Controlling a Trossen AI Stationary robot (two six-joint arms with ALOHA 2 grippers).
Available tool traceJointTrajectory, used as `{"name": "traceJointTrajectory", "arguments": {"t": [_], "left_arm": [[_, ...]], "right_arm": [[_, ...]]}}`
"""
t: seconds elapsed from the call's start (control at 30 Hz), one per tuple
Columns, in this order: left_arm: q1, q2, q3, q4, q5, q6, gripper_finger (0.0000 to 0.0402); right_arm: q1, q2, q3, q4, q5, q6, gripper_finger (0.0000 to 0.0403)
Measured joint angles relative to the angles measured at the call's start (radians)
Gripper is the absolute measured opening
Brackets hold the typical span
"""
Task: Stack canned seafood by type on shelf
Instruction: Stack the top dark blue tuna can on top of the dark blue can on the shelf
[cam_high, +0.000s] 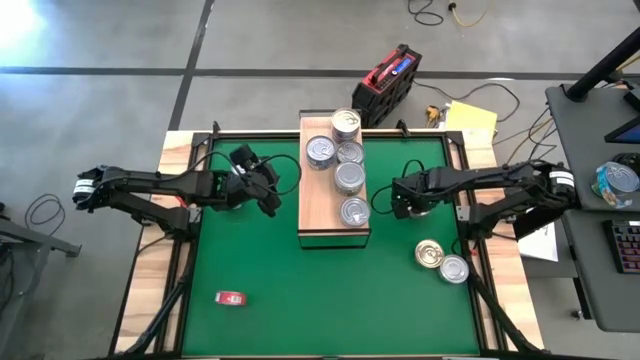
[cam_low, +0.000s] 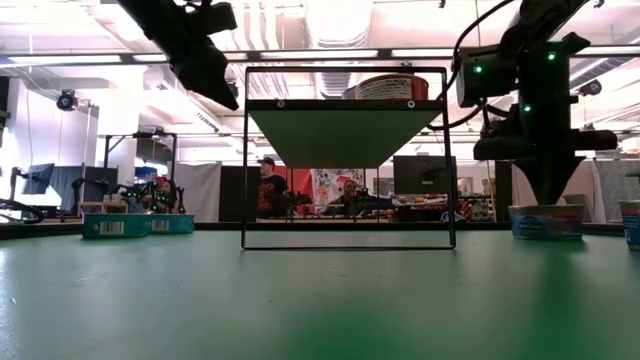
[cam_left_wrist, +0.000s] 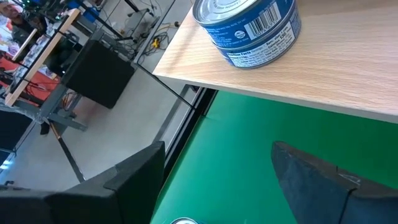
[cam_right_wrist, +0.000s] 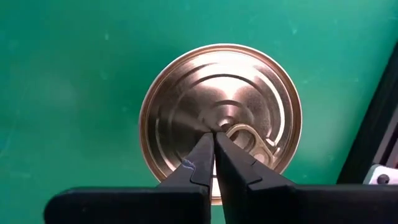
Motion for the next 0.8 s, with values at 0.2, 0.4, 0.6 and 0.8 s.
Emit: {"name": "traceJointTrajectory", "arguments": {"t": [0.2, 0.4, 0.6, 0.8], "left_arm": [[0.0, 0.0, 0.0, 0.0, 0.0, 0.003, 0.0277], [0.0, 0.0, 0.0, 0.0, 0.0, 0.003, 0.0277], [0.0, 0.0, 0.0, 0.0, 0.0, 0.012, 0.0277], [0.0, 0.0, 0.0, -0.012, 0.0, 0.109, 0.0277]], "right_arm": [[0.053, 0.0, 0.0, 0.002, -0.026, -0.04, 0.0009], [0.13, 0.0, 0.001, 0.003, -0.052, -0.236, 0.0009], [0.199, 0.0, 0.001, 0.028, -0.053, -0.282, 0.0009], [0.263, 0.0, 0.001, 0.119, -0.069, -0.353, 0.0009]]}}
